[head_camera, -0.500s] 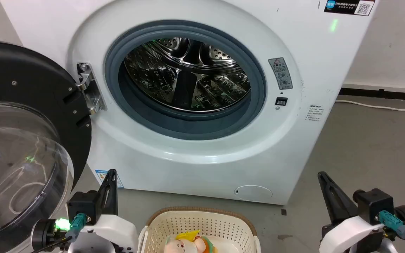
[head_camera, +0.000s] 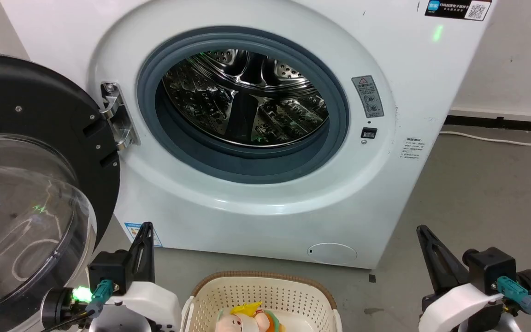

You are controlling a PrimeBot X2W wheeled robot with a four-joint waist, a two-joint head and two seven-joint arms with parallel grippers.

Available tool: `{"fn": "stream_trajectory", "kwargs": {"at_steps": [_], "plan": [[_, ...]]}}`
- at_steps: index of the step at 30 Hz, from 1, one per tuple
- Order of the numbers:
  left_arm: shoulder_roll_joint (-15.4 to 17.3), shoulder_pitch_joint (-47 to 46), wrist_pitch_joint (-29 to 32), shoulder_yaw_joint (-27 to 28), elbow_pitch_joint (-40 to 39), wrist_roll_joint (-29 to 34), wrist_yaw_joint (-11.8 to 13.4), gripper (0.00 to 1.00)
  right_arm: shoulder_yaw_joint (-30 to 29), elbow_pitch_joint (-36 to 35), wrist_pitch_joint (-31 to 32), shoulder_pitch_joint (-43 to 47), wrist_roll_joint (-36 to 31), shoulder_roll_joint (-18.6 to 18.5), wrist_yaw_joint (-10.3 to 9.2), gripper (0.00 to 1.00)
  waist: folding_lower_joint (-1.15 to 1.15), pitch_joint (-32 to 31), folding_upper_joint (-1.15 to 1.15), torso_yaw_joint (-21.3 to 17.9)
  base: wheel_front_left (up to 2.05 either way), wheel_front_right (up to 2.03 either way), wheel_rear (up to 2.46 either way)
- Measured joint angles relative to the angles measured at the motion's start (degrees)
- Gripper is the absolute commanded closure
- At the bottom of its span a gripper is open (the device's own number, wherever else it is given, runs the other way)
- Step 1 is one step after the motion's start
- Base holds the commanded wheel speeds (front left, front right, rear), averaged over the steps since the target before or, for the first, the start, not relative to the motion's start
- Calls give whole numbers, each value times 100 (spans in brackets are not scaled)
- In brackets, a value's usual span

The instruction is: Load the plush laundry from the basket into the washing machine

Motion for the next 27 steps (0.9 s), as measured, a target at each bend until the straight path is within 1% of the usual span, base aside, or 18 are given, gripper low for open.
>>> {"fn": "stream_trajectory", "kwargs": {"at_steps": [11,12,13,14,27], "plan": [[0,0,0,0,0,0,0,100,0,0,0,0,0,0,0,100,0,0,0,0,0,0,0],[0,0,0,0,0,0,0,0,0,0,0,0,0,0,0,0,0,0,0,0,0,0,0],[0,-1,0,-3,1,-1,1,100,3,2,0,0,3,0,0,100,0,0,0,0,0,0,0],[0,-2,0,-5,1,-1,1,0,4,4,0,0,3,0,0,0,0,0,0,0,0,0,0],[0,-2,-66,-87,1,-3,9,0,-14,16,-67,0,76,0,0,0,0,43,0,-26,0,0,0]]}}
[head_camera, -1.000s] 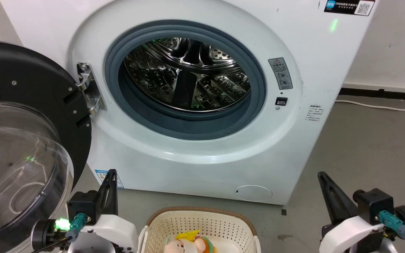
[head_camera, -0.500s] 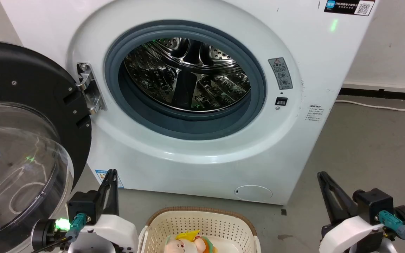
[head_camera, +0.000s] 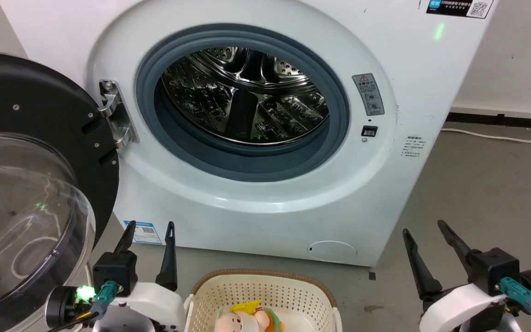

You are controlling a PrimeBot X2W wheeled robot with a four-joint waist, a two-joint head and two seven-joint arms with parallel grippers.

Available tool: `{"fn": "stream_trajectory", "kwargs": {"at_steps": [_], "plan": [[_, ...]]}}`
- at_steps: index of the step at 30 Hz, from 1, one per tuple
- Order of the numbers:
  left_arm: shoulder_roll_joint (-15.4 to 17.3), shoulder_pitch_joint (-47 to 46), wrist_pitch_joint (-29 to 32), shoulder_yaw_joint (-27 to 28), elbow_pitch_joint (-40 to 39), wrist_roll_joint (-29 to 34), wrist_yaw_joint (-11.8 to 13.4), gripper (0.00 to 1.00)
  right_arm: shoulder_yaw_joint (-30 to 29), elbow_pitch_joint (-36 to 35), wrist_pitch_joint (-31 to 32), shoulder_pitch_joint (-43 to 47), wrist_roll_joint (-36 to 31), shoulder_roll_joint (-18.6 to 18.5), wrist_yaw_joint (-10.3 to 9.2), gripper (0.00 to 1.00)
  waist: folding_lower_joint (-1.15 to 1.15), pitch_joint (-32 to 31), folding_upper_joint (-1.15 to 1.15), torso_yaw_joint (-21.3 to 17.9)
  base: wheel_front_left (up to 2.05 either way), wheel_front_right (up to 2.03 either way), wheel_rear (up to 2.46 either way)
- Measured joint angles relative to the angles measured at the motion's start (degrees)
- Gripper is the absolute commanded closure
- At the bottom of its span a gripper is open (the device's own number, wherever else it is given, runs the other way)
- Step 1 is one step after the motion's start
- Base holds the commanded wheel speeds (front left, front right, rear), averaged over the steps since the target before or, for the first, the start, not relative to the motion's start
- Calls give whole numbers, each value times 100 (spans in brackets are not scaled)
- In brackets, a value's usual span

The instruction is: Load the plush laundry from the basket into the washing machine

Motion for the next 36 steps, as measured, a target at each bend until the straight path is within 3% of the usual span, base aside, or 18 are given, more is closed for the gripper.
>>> {"fn": "stream_trajectory", "kwargs": {"at_steps": [15,36], "plan": [[8,-63,-196,-124,424,-59,-46,0,-25,7,-192,-28,153,0,0,0,0,358,0,-196,0,0,0],[255,-856,-187,-403,2105,-157,-238,0,86,-34,-443,-307,617,0,0,0,1,1282,0,-724,0,0,0]]}}
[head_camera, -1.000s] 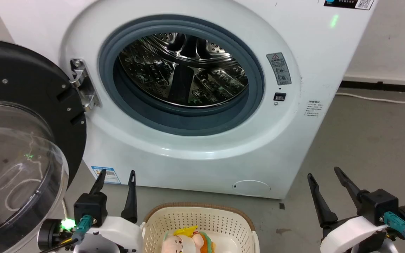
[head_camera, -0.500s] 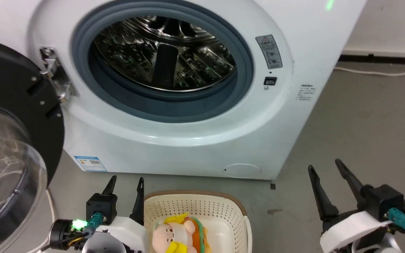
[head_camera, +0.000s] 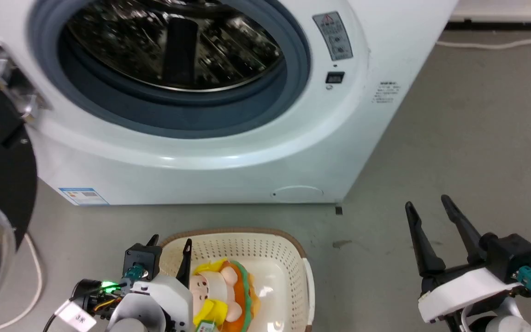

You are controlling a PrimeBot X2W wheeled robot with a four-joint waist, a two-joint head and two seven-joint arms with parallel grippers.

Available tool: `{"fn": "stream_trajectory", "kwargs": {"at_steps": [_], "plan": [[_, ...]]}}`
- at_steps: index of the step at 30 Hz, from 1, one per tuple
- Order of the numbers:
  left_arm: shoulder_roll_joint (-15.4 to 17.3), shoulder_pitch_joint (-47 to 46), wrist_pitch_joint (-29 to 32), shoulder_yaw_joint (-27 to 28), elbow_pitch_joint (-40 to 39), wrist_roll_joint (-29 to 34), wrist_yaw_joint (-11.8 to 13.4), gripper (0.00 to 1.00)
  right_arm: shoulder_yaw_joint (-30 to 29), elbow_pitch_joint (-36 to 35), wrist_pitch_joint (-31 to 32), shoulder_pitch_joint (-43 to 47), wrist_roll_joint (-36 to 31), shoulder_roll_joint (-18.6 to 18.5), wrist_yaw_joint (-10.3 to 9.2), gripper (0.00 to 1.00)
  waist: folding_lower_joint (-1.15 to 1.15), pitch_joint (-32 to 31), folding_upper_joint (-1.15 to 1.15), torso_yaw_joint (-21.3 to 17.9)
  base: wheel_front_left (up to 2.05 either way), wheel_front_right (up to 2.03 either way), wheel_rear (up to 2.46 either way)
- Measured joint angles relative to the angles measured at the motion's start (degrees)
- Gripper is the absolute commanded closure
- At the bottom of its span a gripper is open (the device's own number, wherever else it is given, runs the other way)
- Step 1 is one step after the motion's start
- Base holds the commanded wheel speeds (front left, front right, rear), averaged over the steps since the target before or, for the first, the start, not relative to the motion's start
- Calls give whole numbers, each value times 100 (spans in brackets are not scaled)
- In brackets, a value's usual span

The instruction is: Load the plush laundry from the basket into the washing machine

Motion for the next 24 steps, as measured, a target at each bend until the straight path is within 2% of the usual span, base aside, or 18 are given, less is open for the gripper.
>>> {"fn": "stream_trajectory", "kwargs": {"at_steps": [8,13,24], "plan": [[244,-473,208,-203,751,-32,-66,0,45,-56,-105,-187,235,0,0,0,0,534,0,-246,0,0,0],[409,-694,584,-324,1211,-35,-65,0,69,-76,-177,-225,374,0,0,0,0,790,0,-380,0,0,0],[583,-1243,1107,-698,1863,-55,-175,0,124,-119,-296,-390,651,0,0,0,0,1344,0,-691,0,0,0]]}}
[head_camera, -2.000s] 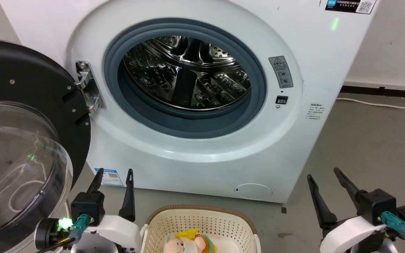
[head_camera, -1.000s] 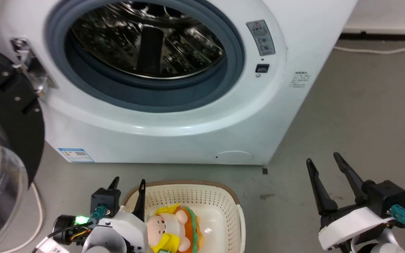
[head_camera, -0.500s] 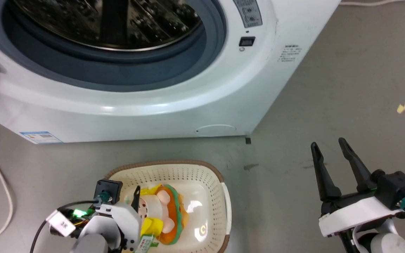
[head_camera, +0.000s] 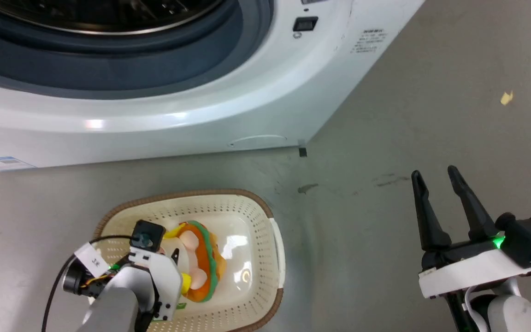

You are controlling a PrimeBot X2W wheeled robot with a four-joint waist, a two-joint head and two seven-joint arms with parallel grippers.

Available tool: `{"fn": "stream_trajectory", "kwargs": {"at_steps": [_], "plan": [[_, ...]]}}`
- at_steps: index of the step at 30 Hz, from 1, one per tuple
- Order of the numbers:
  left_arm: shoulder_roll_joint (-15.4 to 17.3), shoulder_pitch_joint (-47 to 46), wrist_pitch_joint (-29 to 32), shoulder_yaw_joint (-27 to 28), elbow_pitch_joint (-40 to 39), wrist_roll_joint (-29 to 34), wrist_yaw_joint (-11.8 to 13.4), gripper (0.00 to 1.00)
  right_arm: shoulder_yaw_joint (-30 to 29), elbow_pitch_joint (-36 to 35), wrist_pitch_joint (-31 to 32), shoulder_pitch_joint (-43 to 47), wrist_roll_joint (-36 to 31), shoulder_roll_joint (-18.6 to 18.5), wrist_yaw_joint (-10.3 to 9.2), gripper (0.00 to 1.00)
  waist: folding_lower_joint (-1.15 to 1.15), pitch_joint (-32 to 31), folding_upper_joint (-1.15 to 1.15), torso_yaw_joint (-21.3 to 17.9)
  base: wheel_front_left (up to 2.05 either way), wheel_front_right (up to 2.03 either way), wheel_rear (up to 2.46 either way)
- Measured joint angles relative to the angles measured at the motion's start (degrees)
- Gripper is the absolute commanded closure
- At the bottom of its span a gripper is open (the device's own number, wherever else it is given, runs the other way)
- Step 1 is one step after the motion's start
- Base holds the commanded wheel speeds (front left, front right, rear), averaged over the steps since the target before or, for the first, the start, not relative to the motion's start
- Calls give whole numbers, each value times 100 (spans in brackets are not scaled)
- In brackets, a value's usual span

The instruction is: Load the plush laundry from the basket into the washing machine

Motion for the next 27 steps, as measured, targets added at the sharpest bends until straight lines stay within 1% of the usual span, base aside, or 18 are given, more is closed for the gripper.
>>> {"fn": "stream_trajectory", "kwargs": {"at_steps": [4,9,11,12,18,20,27], "plan": [[105,-197,156,-132,222,-78,-42,0,-5,-8,-48,-38,162,0,0,0,0,205,0,-116,0,0,0],[363,-499,353,-365,508,8,-38,0,1,-8,-108,-147,342,0,0,0,0,483,0,-253,0,0,0],[398,-591,423,-392,625,0,-40,0,9,-9,-133,-166,393,0,0,0,0,589,0,-299,0,0,0],[422,-725,539,-481,802,-7,-43,0,14,-10,-164,-172,483,0,0,0,0,748,0,-366,0,0,0],[450,-1025,760,-691,1113,-49,-101,0,75,-82,-235,-264,691,0,0,0,0,1059,0,-485,0,0,0],[467,-1118,834,-727,1228,-101,-134,0,99,-132,-265,-288,878,0,0,0,0,1164,0,-521,0,0,0],[682,-1473,1069,-975,1630,-101,-151,0,110,-166,-335,-292,1103,0,0,0,0,1541,0,-654,0,0,0]]}}
